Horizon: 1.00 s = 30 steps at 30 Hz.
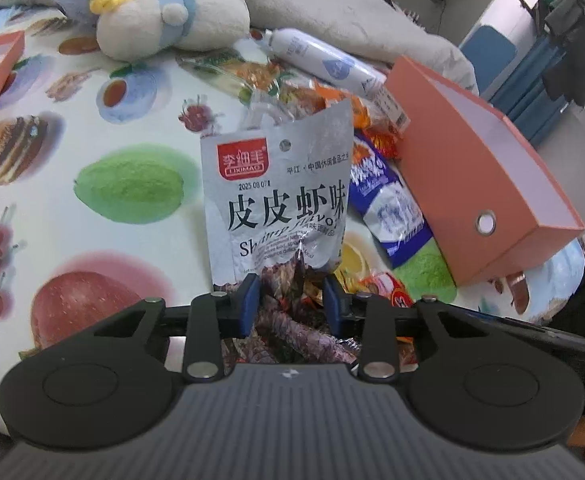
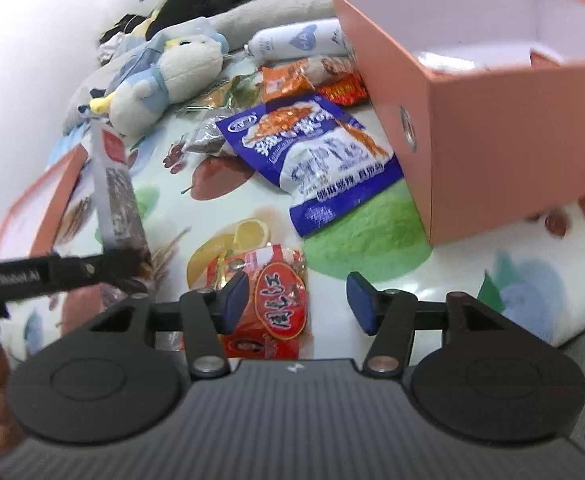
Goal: Organize snacks
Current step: 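Lift the red packet with the right gripper while the left gripper lifts the white shrimp bag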
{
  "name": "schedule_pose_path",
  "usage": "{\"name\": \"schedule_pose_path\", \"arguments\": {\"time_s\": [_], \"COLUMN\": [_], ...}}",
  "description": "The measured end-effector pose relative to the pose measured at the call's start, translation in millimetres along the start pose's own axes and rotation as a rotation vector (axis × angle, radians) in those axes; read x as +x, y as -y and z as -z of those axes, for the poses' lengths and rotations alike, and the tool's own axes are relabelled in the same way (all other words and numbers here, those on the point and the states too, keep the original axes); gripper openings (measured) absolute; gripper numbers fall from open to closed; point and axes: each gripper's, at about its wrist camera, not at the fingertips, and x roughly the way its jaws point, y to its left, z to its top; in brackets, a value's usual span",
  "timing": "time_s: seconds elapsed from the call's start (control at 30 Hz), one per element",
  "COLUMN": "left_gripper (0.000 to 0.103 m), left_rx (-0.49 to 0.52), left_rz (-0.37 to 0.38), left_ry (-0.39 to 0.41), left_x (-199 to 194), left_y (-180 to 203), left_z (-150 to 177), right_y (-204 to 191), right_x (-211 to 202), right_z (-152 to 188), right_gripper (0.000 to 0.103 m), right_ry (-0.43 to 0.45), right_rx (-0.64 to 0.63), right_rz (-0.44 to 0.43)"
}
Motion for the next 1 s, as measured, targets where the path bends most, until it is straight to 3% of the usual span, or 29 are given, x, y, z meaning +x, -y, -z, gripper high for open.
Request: {"name": "schedule_pose_path", "arguments": {"time_s": [0.03, 0.13, 0.33, 0.5, 0.73, 0.83, 0.93, 1.0], "left_gripper": [0.031, 0.029, 0.027, 0.027, 0.027, 0.027, 0.028, 0.028], "left_rx": [0.013, 0.033, 0.038, 0.015, -0.025, -0.030, -0.031, -0.027], "left_rz": [-0.001, -0.003, 0.004, 0.017, 0.045, 0.049, 0.051, 0.052], "left_ry": [-0.007, -0.037, -0.047, -0.052, -0.056, -0.053, -0.049, -0.047], "left_x": [1.7, 10.3, 19.0, 24.0, 28.3, 29.2, 29.5, 29.5], "left_y": [2.3, 4.9, 7.1, 1.8, -5.6, -5.5, -5.4, -5.4], "left_z": [1.2, 5.0, 8.4, 7.6, 5.2, 4.9, 5.3, 5.4], "right_y": [2.7, 9.5, 20.5, 41.5, 62.8, 51.1, 41.3, 34.3], "right_x": [1.8, 7.1, 14.1, 16.5, 22.6, 24.0, 32.2, 35.9], "right_z": [0.5, 2.1, -0.4, -2.0, 3.9, 1.2, 2.7, 3.3], "right_gripper": [0.057, 0.057, 0.057, 0.058, 0.057, 0.056, 0.048, 0.025], "right_ry": [-0.009, -0.030, -0.065, -0.087, -0.106, -0.131, -0.174, -0.184], "right_rx": [0.026, 0.106, 0.234, 0.416, 0.650, 0.564, 0.513, 0.476], "right_rz": [-0.015, -0.077, -0.169, -0.278, -0.567, -0.478, -0.418, -0.395]}}
